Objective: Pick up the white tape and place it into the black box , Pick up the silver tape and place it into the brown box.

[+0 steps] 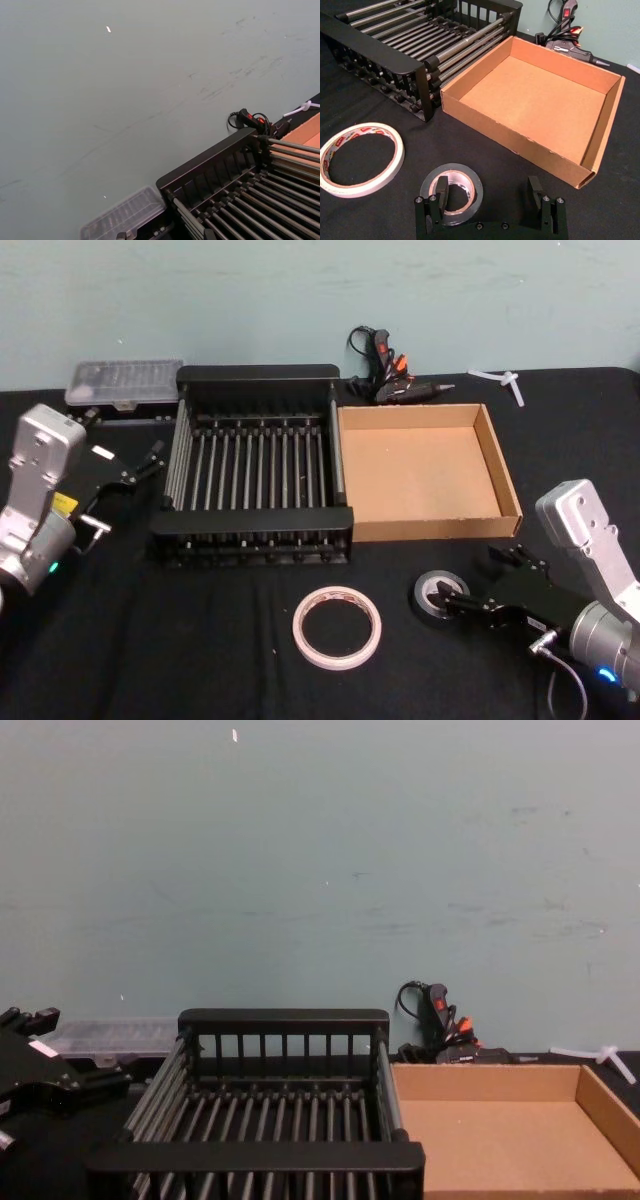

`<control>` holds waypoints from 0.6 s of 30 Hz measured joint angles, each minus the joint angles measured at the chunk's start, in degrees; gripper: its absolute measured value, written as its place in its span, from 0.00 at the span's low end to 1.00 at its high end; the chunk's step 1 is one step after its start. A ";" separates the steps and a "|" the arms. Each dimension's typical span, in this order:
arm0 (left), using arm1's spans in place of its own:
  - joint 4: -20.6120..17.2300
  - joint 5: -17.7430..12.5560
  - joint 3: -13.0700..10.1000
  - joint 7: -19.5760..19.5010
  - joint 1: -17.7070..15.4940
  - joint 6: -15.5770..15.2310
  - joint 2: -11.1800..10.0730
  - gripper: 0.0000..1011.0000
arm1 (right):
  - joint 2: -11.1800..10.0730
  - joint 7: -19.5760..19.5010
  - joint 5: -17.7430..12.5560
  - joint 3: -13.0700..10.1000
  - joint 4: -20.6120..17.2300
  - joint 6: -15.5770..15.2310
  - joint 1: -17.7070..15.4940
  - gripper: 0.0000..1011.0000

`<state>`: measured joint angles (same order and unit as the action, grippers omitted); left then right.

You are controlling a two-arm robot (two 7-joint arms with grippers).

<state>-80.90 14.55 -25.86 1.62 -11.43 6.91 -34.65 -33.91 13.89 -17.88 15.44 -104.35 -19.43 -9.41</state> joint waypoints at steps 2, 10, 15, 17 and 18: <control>0.00 0.00 0.00 0.00 0.00 0.00 0.00 0.99 | 0.34 0.24 0.27 -0.06 0.19 -0.26 0.18 0.99; 0.00 0.00 0.00 0.00 0.00 0.00 0.00 0.99 | 1.30 0.74 1.59 -0.02 1.01 -1.45 0.76 0.99; 0.00 0.00 0.00 0.00 0.00 0.00 0.00 0.99 | 2.15 0.92 2.39 -0.01 1.55 -2.32 1.10 0.99; 0.00 0.00 0.00 0.00 0.00 0.00 0.00 0.99 | 2.42 0.99 2.59 -0.10 1.74 -2.51 1.16 0.99; 0.00 0.00 0.00 0.00 0.00 0.00 0.00 0.99 | 2.53 1.02 2.67 -0.14 1.79 -2.59 1.17 0.99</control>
<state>-80.90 14.55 -25.86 1.62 -11.43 6.91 -34.65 -31.38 14.90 -15.20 15.30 -102.56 -22.03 -8.24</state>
